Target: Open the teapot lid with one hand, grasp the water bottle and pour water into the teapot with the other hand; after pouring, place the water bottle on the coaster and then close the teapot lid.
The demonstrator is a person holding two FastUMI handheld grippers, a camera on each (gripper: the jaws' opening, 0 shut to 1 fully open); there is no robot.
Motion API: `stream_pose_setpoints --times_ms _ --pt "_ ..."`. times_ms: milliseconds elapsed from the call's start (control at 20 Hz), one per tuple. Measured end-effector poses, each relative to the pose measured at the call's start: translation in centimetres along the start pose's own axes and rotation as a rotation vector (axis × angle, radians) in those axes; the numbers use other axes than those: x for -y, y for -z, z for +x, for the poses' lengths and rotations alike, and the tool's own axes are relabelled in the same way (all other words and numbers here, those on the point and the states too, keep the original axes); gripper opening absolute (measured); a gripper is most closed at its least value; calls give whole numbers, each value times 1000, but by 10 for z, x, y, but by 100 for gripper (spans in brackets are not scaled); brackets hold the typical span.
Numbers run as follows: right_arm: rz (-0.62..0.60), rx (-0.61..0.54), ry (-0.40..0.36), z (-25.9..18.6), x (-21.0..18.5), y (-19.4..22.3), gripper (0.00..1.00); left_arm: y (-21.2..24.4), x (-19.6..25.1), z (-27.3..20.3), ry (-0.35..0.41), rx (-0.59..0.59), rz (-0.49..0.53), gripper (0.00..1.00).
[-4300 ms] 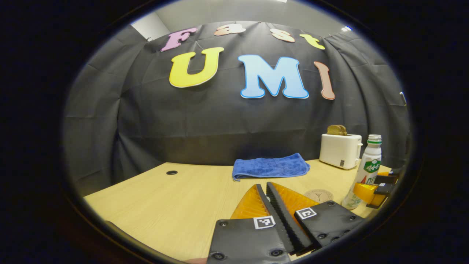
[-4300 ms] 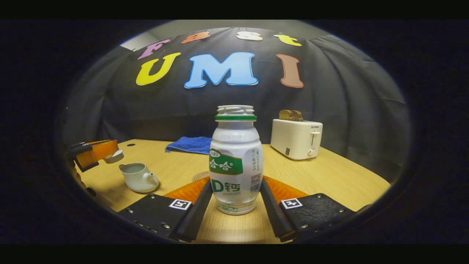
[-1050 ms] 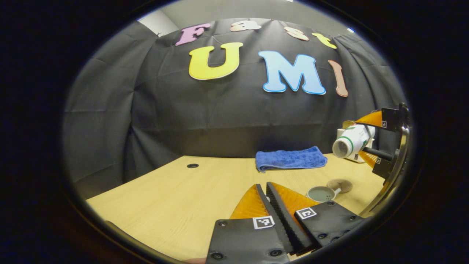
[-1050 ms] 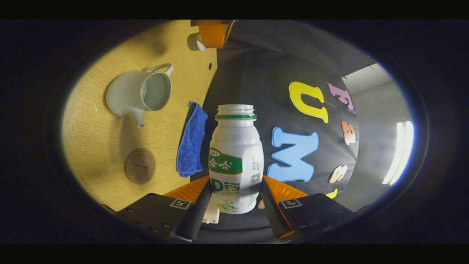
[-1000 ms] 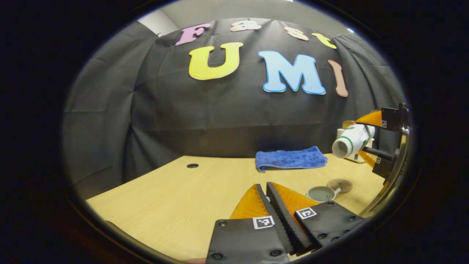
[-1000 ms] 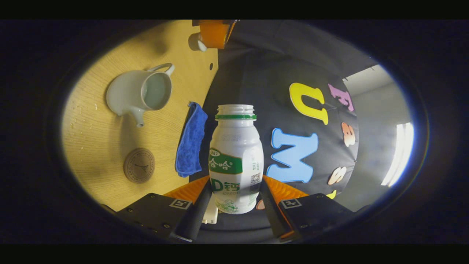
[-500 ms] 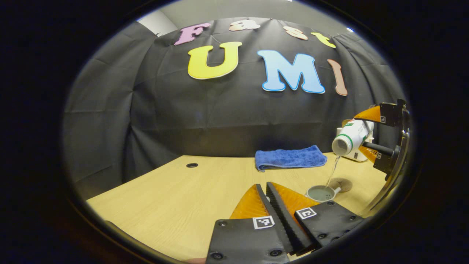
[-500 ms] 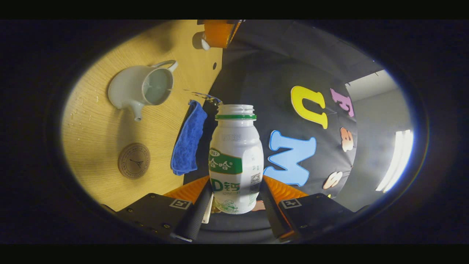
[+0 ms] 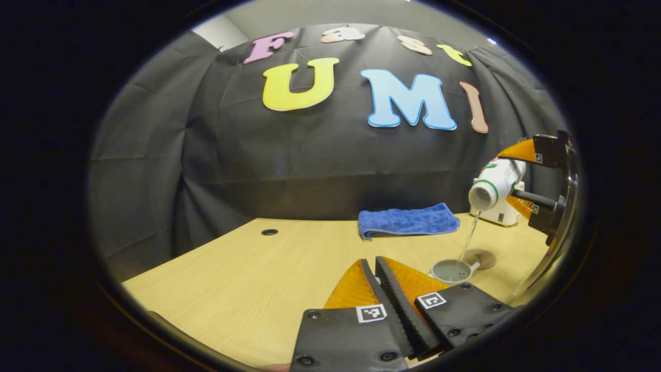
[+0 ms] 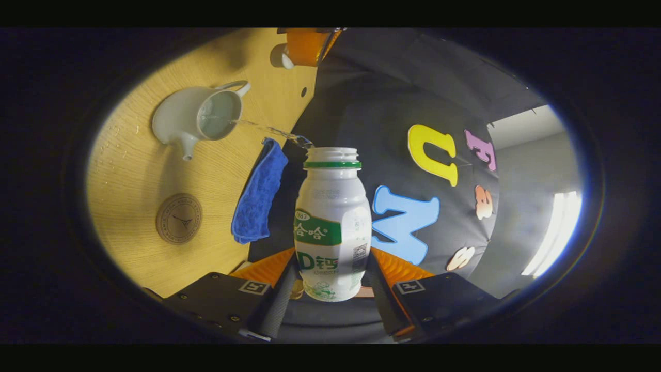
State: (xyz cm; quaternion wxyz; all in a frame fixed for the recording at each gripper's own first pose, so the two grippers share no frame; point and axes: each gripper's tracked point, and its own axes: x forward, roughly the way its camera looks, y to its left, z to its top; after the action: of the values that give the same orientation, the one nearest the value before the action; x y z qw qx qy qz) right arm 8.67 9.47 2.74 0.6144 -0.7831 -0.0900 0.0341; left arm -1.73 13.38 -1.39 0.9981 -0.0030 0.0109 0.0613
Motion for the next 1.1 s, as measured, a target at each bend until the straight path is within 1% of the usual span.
stream_pose_setpoints --times_ms 50,200,250,300,350,1100 --pt "-3 1 4 -1 1 -1 73 1 0 0 1 -1 1 9" --pt "-6 5 10 -1 2 -1 73 1 1 1 3 -3 3 9" --pt "-7 6 12 -1 2 -1 73 2 1 1 3 -4 3 24" --pt "-11 7 14 -1 3 -2 75 2 1 1 4 -4 3 9" --pt "-15 9 17 -1 4 -1 73 2 1 0 4 -5 4 9" --pt "-84 38 31 4 13 -1 73 5 5 1 15 -12 10 9"
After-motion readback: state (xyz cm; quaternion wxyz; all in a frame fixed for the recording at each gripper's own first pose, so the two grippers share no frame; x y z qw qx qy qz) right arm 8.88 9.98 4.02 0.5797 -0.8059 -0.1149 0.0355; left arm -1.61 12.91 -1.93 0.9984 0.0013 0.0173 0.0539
